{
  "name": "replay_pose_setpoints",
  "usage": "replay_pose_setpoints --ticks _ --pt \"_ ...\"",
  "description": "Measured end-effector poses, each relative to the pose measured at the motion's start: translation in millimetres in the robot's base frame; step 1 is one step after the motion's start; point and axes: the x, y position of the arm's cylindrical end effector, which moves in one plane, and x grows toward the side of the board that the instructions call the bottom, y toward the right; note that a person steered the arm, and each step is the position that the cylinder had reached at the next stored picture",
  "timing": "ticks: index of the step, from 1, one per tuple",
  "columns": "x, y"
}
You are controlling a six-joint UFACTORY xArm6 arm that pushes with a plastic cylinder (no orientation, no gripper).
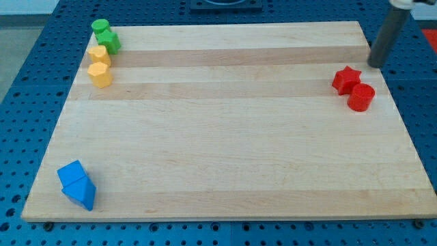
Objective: Move the red star to the left of the red circle
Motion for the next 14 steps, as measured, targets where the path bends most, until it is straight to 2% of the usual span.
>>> replay_pose_setpoints --ticks 1,3,8,10,12,14 --pt "12 14" --pt "27 7" --pt "53 -118" --pt "79 -123" --pt "100 -161" --pt "91 -177"
